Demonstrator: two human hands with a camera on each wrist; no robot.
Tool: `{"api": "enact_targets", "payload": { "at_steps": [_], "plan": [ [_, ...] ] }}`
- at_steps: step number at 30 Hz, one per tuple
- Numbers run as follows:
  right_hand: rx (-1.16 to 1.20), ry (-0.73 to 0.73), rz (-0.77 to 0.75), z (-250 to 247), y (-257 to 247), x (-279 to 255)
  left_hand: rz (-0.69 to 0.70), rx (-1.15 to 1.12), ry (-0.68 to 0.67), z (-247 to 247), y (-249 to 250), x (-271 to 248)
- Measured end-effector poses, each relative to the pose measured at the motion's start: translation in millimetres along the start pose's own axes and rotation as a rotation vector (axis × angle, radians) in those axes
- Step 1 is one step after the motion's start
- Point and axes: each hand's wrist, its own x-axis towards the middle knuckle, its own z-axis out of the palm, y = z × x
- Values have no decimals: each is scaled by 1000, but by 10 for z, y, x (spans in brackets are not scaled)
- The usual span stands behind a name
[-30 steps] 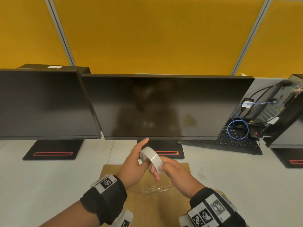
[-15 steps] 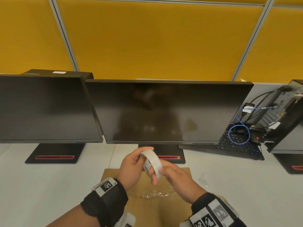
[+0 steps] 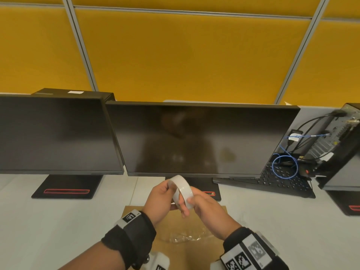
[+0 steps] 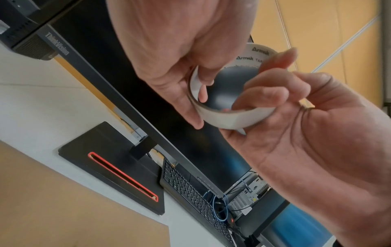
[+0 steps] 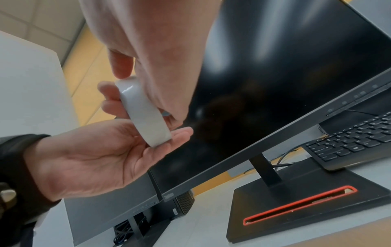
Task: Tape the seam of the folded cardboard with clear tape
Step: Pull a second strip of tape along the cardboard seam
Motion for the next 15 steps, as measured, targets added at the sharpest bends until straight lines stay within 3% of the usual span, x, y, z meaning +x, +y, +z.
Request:
{"api": "enact_targets", "payload": {
  "at_steps": [4,10,15],
  "plan": [
    [-11,13,32,-61,-51,79,-6,93,-68,-12,71,48],
    [-87,31,13,-126,-121,184,229,183,-47,-1,329,69],
    [-43,49,-18,-165,-296,221,304,249,31,-27,459,160]
  ]
}}
